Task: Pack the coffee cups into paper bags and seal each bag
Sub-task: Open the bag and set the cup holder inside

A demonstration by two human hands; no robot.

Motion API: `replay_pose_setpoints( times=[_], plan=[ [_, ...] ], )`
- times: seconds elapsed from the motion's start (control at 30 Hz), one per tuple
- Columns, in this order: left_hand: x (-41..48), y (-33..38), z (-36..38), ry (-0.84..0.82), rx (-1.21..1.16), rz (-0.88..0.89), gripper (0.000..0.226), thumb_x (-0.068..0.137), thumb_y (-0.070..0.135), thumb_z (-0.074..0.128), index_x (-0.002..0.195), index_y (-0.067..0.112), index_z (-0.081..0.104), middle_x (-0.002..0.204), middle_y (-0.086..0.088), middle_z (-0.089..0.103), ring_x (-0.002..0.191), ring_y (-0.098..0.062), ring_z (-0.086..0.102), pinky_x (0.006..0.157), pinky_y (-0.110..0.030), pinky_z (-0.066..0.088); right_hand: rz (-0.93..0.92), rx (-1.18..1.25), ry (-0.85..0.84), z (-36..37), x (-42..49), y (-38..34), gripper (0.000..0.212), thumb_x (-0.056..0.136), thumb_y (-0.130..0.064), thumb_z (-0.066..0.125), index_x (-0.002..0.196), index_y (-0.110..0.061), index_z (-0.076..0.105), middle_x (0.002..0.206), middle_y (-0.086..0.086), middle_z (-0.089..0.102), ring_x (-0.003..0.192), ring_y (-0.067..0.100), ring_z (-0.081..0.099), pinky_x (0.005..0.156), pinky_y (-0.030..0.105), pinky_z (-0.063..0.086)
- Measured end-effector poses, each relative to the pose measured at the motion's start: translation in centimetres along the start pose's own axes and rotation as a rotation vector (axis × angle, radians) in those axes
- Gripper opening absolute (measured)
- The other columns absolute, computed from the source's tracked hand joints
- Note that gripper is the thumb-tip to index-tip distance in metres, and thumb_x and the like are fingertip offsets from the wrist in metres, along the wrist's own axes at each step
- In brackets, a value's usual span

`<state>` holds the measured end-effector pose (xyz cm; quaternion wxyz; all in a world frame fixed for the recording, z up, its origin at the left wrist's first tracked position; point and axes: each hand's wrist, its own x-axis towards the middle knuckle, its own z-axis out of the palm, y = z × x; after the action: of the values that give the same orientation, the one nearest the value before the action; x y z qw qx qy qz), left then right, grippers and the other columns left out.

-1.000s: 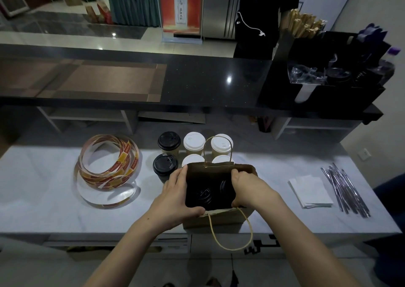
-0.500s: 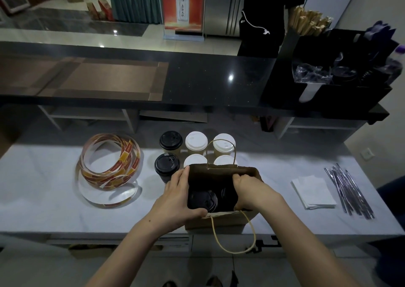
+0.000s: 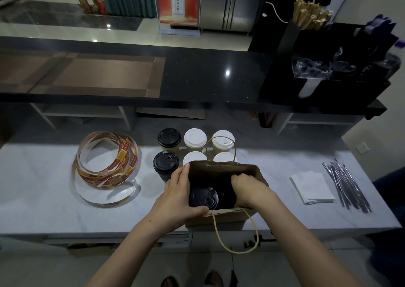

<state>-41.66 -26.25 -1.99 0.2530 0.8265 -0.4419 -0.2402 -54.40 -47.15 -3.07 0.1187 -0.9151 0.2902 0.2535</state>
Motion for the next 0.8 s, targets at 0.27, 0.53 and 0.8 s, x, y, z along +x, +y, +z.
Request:
replay_pose_setpoints(
  times=[0.27, 0.53, 0.8],
  plan=[
    [-0.1, -0.4, 0.2, 0.013, -0.034, 0.04, 0.128, 0.074, 0.059, 0.079, 0.163, 0.033, -0.008, 0.161, 0.02, 0.004, 0.148, -0.013, 0.025, 0.105, -0.036, 0.048, 0.007, -0.009, -0.034, -0.4, -0.5, -0.4, 0.072, 0.088, -0.021, 0.078, 0.148, -0.009, 0.041, 0.129, 0.012, 0.063, 0.113, 0.028, 0.066, 0.091, 0.038, 0.059],
    [-0.1, -0.5, 0.3, 0.017, -0.099, 0.047, 0.12, 0.079, 0.052, 0.081, 0.163, 0.03, -0.002, 0.162, 0.016, 0.007, 0.149, -0.013, 0.024, 0.111, -0.033, 0.041, -0.006, 0.056, -0.003, -2.4, -1.8, -0.3, 0.058, 0.082, -0.033, 0.084, 0.131, -0.018, 0.055, 0.118, 0.003, 0.065, 0.101, 0.021, 0.065, 0.088, 0.039, 0.061],
    [-0.6, -0.3, 0.6, 0.025, -0.161, 0.017, 0.105, 0.092, 0.05, 0.071, 0.164, 0.031, -0.003, 0.17, 0.007, 0.009, 0.155, -0.017, 0.017, 0.118, -0.036, 0.033, -0.151, 0.415, 0.273, -2.5, -4.3, 0.3, 0.023, 0.096, -0.034, 0.069, 0.119, -0.029, 0.065, 0.108, -0.01, 0.067, 0.097, 0.008, 0.063, 0.087, 0.031, 0.056]
  ],
)
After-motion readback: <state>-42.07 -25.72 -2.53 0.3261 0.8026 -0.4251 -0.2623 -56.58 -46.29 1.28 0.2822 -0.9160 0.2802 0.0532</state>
